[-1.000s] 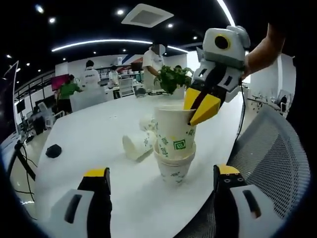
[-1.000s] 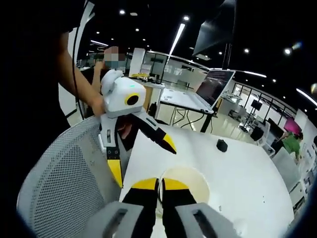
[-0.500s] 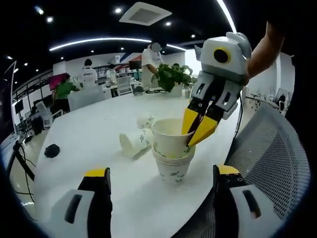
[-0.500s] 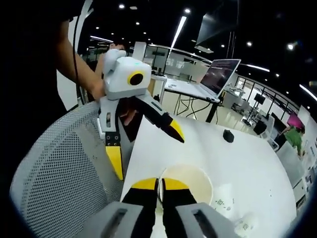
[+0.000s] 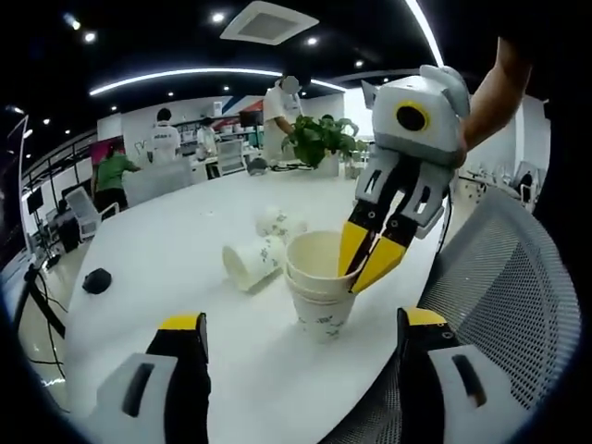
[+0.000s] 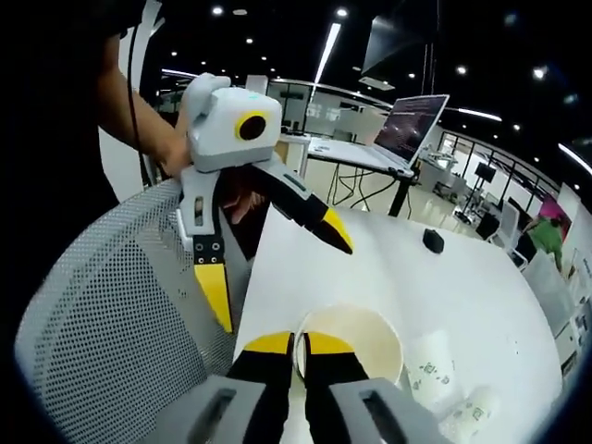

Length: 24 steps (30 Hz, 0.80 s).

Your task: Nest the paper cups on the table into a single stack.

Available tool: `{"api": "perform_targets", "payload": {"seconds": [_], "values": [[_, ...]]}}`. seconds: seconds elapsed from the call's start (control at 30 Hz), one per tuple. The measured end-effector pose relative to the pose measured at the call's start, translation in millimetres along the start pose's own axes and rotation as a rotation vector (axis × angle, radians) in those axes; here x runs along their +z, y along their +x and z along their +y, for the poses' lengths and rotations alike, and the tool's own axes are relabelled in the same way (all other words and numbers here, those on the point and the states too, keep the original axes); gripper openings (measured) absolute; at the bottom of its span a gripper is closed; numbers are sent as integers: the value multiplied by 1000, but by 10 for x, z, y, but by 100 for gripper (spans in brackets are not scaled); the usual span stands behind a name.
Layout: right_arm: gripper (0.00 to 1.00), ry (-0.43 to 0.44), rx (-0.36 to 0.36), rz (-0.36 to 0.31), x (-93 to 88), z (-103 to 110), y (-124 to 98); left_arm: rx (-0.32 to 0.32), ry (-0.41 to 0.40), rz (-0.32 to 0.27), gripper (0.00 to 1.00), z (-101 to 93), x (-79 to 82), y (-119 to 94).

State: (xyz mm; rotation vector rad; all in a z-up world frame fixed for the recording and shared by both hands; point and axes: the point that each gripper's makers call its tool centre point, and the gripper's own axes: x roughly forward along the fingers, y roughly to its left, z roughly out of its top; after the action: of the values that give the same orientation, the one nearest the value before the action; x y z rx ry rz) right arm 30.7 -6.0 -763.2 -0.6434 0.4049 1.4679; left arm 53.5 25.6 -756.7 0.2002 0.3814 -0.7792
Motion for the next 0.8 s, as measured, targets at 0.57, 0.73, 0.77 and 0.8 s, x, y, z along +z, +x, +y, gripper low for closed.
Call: {"api": "perform_targets", "payload": {"seconds": [0.57,0.73,0.77,0.8], "values": [[2,42,-8,8,-57,-30,62,4,5,7,82,12,-14,-2],[2,21,-17,20,-75,-51,63,8,5,7,81,19,-11,-5],[2,17,-20,23,-78,-61,63,8,7,8,81,19,-12,-6],[2,14,-23,26,-83,-75,64,8,7,8,81,18,-10,-6]]}}
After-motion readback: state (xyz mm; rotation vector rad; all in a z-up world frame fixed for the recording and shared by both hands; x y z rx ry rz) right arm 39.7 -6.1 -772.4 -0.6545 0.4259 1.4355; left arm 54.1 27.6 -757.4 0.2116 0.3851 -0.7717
